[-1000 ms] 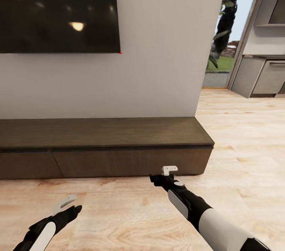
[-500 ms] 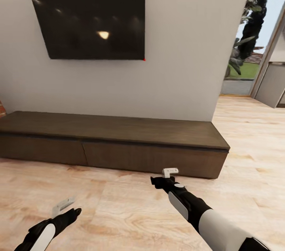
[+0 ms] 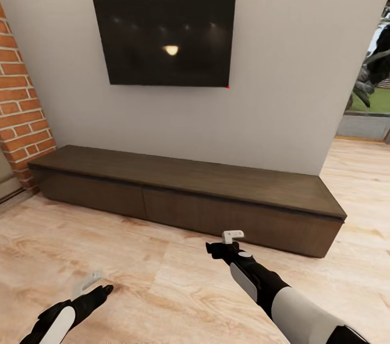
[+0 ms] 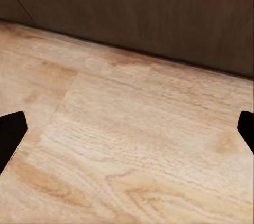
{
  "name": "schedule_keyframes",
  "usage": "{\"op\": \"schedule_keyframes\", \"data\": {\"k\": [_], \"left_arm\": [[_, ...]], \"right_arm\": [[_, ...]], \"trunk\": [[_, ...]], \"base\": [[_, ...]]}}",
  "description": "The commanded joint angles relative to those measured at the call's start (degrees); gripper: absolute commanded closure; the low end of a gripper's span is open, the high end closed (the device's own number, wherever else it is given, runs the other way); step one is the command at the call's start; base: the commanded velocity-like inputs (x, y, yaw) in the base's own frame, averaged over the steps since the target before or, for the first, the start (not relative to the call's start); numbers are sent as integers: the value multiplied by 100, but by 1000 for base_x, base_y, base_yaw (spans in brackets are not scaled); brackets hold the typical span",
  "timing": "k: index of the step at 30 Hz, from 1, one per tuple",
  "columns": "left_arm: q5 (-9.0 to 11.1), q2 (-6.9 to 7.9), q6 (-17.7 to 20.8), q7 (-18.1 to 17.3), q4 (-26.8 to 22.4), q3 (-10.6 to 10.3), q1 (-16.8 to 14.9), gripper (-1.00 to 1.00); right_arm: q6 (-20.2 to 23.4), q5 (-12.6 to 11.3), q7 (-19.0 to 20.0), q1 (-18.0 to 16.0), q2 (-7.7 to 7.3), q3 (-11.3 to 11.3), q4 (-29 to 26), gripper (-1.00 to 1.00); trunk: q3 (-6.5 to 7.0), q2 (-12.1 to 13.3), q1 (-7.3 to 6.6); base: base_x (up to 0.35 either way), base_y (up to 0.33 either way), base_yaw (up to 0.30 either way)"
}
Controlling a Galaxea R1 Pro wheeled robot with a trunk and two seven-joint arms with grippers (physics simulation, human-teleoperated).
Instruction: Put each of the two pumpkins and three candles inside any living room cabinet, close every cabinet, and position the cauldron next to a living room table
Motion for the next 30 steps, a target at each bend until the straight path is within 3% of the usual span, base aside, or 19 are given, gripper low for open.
{"op": "schedule_keyframes", "data": {"k": [1, 16, 30], "left_arm": [[60, 5, 3, 57, -8, -19, -4, -100], [62, 7, -13, 58, -8, -29, -4, -100], [55, 4, -24, 56, -8, -35, -4, -100]], "right_arm": [[17, -46, -53, -5, -6, 41, -13, -100], [13, -39, -53, -4, 3, 54, -6, -100], [8, -37, -53, -5, 3, 56, -4, -100]], "trunk": [[-6, -3, -1], [-6, -3, -1], [-6, -3, -1]], "base": [[-1, 0, 288], [-8, 6, 288], [-154, 168, 288]]}}
